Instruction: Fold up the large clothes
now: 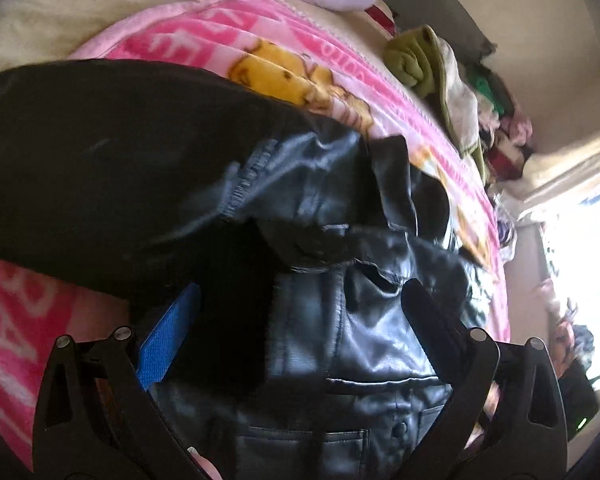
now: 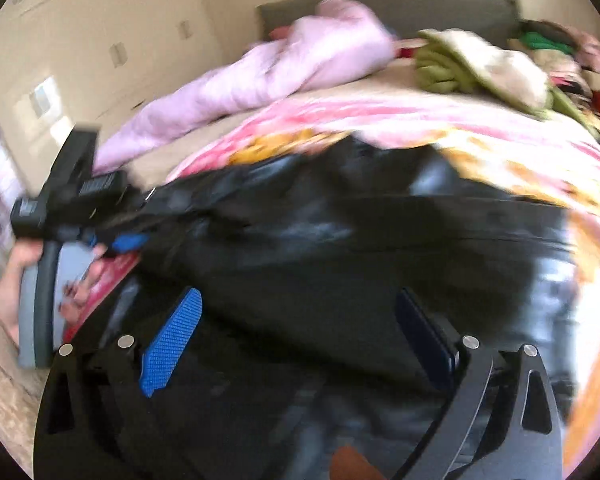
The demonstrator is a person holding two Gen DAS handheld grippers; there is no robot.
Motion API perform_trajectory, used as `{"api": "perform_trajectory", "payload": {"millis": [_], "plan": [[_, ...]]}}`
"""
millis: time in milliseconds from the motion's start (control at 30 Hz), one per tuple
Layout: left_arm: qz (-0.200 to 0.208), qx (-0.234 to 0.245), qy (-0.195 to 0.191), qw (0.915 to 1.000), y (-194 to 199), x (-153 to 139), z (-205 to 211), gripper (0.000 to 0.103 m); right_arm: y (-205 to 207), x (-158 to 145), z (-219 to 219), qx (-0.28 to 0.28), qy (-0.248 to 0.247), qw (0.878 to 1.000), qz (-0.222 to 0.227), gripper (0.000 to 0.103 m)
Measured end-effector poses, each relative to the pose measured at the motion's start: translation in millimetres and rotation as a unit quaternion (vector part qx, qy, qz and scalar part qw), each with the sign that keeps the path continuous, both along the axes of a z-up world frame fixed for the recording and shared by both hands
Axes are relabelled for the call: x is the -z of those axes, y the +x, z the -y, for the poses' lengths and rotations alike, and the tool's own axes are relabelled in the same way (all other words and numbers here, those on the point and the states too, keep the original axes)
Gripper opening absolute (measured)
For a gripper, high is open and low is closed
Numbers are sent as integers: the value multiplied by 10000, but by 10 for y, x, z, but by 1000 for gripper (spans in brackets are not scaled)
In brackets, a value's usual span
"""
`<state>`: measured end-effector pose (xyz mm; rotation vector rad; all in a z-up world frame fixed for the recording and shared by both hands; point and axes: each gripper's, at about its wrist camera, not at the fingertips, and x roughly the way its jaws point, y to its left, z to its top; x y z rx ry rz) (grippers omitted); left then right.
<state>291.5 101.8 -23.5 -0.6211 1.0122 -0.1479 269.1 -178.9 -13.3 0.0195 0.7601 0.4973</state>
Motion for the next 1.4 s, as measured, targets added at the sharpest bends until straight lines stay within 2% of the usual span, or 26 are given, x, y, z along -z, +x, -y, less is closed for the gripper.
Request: {"api": "perform_trajectory", "payload": {"millis": [33,67,100,167,200,267,300,367,400,467,533,600,633,733,867,967,1067,1167,1233,1300,1400], "plan": [[106,61,5,9999,-2,-10,48,79,10,-30,149,231,9,9997,94,96],[144,110,36,9998,6,-16,86,60,26,-50,285,427,40,9990,135,96],[135,171,136,9997,22,-1,150,49,30,-60,365,543,65,9984,143,96],[81,195,459,9987,34,23,230,21,35,-101,631,946,147,9953,149,96],[149,206,576,9980,20,16,253,20,22,-129,763,1145,147,9932,152,94],[385,310,613,9969,-33,-75,312,5,35,-167,985,1421,192,9894,239,81],[552,422,666,9954,-79,-174,368,3,18,-196,1089,1544,250,9873,279,78],[960,566,808,9905,-169,-408,483,2,10,-254,1318,1809,310,9825,322,58],[1226,652,841,9867,-239,-561,538,2,8,-286,1420,1925,329,9801,357,54],[1618,733,818,9807,-326,-810,600,2,31,-318,1546,2091,357,9765,389,39],[2017,675,901,9729,-419,-1038,599,2,85,-354,1611,2166,437,9744,405,31],[2320,586,989,9659,-455,-1184,547,2,158,-377,1596,2141,476,9748,405,29],[2339,566,1010,9653,-447,-1186,535,2,216,-381,1556,2102,439,9758,400,28],[2023,440,1120,9719,-294,-1017,447,2,446,-301,1374,1948,273,9802,207,26],[1337,446,1252,9821,-87,-582,397,2,781,-64,1216,1896,-12,9817,-166,23],[1137,448,1342,9834,-27,-419,331,2,1008,200,1168,1942,-205,9791,-570,22],[971,492,1232,9864,-11,-306,285,3,1126,449,1231,2156,-577,9711,-845,16],[774,604,1329,9863,37,-149,318,6,1150,609,1283,2230,-807,9677,-853,14],[623,644,1486,9848,86,-15,320,7,1164,644,1314,2265,-723,9676,-852,14],[508,662,1480,9855,100,64,300,8,1165,636,1328,2266,-679,9679,-853,14],[597,644,1532,9843,39,-15,281,18,1031,462,1322,2128,-455,9732,-748,25]]}}
